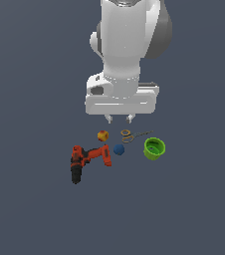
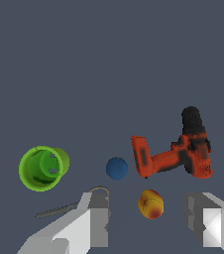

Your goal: Pick up a designated object from a clutter of objects.

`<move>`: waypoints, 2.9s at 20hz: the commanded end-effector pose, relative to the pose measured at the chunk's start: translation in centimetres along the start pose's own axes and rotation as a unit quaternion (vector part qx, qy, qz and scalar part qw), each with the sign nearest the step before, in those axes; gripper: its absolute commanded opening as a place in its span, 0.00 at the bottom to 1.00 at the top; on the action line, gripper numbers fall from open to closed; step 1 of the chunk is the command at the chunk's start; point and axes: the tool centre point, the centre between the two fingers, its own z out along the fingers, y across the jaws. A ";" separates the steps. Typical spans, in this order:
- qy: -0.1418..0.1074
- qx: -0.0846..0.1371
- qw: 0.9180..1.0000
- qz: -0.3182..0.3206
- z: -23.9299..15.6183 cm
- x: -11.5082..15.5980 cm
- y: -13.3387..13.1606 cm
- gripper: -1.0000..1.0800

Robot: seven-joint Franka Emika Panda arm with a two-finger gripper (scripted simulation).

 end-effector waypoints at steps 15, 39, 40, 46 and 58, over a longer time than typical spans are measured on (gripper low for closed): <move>0.064 0.009 0.998 -0.006 9.9 -0.3 -6.2 0.62; 0.133 0.041 0.990 -0.014 18.6 -4.9 -12.9 0.62; 0.134 0.042 0.990 -0.014 18.7 -4.9 -13.0 0.62; 0.134 0.042 0.990 -0.014 18.8 -5.0 -13.1 0.62; 0.135 0.042 0.990 -0.014 21.5 -4.4 -13.3 0.62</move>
